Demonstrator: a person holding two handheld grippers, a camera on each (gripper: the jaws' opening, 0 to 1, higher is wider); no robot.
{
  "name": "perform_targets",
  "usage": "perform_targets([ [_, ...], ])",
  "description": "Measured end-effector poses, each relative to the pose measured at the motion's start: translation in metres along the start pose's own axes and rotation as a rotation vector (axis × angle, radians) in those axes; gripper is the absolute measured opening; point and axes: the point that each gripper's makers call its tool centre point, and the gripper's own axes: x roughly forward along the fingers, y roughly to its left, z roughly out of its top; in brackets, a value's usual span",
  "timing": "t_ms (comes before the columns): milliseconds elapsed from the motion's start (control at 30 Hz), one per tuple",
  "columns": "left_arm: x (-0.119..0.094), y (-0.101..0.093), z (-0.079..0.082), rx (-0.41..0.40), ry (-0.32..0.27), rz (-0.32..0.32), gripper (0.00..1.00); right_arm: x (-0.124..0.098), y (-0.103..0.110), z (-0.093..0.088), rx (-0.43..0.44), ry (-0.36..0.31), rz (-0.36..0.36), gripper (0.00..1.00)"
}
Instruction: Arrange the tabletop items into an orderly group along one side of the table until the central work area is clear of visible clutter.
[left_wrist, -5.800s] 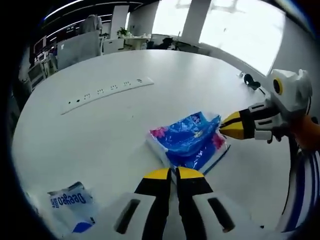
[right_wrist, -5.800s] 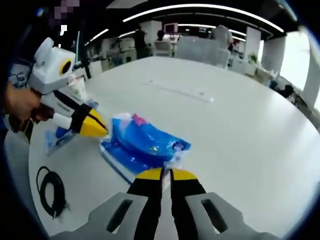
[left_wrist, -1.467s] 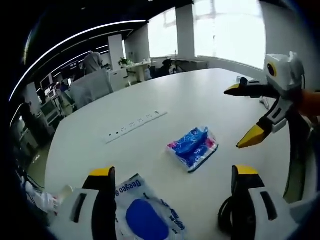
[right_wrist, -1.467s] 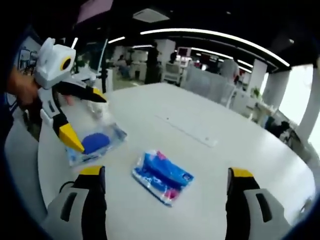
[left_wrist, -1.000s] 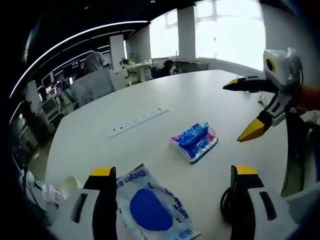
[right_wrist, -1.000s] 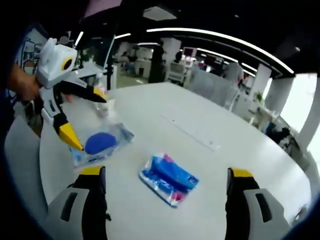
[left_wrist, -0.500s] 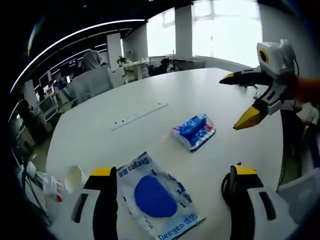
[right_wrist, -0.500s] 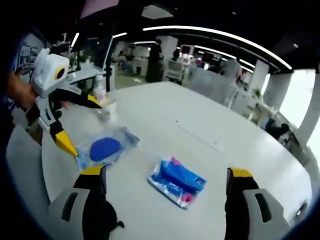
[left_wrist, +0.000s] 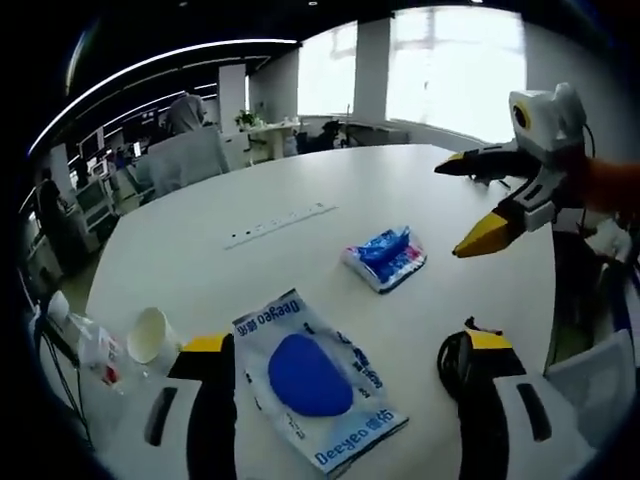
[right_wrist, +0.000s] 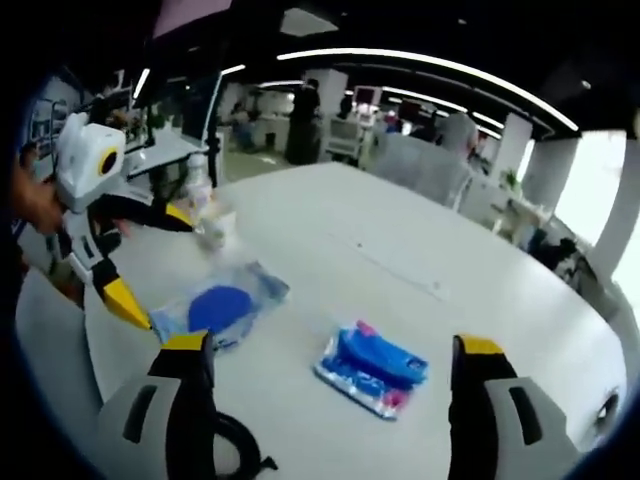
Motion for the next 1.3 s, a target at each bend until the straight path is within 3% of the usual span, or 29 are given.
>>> perform_targets([
  [700,-0.011,0.009,-0.024,-0.01,0.0,-0.071,0.91,0.002,0.028,0.0,0.03,0.037,-0.055,0.93],
  [967,-0.008,0.02,-0.024,-0.002,-0.016,-0.07,0.9,0.011,0.032,0.017,-0.06,0.011,-0.027,0.84],
  [1300,-0.011,0.029,-0.037,-0.022,-0.006,-0.033,0.89,0.026,0.039,0.026,-0.101,-0.006,0.026,0.82],
])
